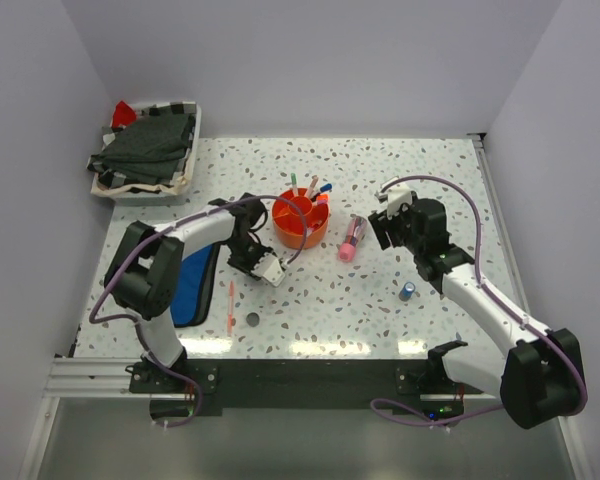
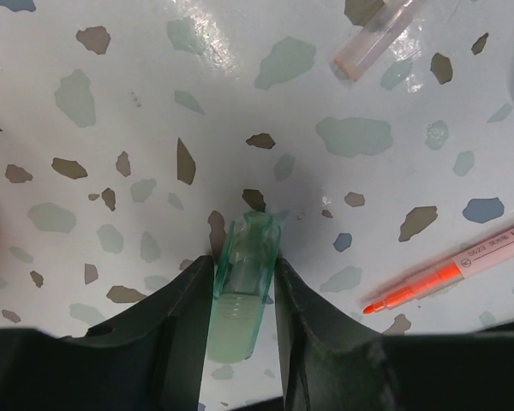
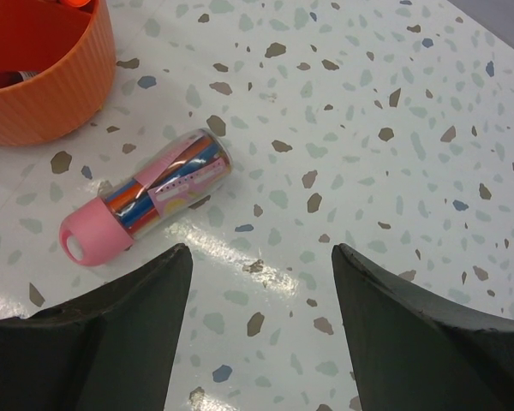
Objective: Sort the stationery into containers
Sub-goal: Pick up the stationery from the center of the board, then place the stationery in the storage box.
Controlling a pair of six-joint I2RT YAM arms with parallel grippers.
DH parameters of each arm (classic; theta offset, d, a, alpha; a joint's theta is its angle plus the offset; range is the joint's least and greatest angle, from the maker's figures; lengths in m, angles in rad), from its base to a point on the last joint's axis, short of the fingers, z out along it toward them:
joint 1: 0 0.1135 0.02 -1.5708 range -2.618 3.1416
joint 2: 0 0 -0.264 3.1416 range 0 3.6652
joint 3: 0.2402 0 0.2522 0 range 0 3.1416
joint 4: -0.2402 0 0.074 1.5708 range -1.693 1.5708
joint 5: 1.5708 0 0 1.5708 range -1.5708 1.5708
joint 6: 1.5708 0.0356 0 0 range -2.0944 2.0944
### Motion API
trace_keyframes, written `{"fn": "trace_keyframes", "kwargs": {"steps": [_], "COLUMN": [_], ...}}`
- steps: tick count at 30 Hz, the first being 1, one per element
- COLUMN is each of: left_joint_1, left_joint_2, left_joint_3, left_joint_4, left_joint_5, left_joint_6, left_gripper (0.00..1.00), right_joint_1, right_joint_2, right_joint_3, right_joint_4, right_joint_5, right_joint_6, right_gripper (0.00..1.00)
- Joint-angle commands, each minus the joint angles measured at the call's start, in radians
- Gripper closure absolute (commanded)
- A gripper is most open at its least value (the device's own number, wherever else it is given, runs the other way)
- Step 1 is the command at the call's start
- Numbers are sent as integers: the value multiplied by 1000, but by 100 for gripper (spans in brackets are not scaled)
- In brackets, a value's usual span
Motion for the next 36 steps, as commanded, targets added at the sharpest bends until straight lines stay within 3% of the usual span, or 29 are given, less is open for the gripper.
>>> {"fn": "trace_keyframes", "kwargs": {"steps": [1, 4, 7, 11, 17, 19, 22, 23, 28, 36], "left_joint_1": [-11, -15, -15, -19, -22, -18, 7, 22, 79, 185], "left_joint_2": [24, 39, 4, -38, -53, -84, -127, -136, -142, -33], "left_joint_3": [-88, -16, 122, 298, 515, 535, 507, 495, 412, 326], "left_joint_4": [85, 20, -82, -233, -331, -269, -43, 101, 516, 867], "left_joint_5": [-23, 16, 83, 172, 273, 339, 468, 499, 625, 714], "left_joint_6": [-6, -49, -100, -142, -291, -406, -582, -639, -1010, -1386], "left_gripper": [67, 77, 81, 83, 84, 85, 84, 83, 83, 86], "right_joint_1": [-7, -5, -5, -7, -7, -5, -7, -7, -5, -5], "right_joint_2": [12, 21, 32, 58, 99, 121, 148, 155, 161, 136], "right_joint_3": [31, 49, 77, 103, 126, 131, 161, 168, 195, 177], "right_joint_4": [3, -25, -37, -20, -3, -5, -8, -12, -39, -54], "right_joint_5": [-5, 1, 1, -1, -7, -7, -7, -7, -4, 9], "right_joint_6": [-2, -10, -14, -19, -20, -17, -10, -8, -22, -24], "right_gripper": [29, 30, 30, 30, 30, 30, 30, 30, 30, 30]}}
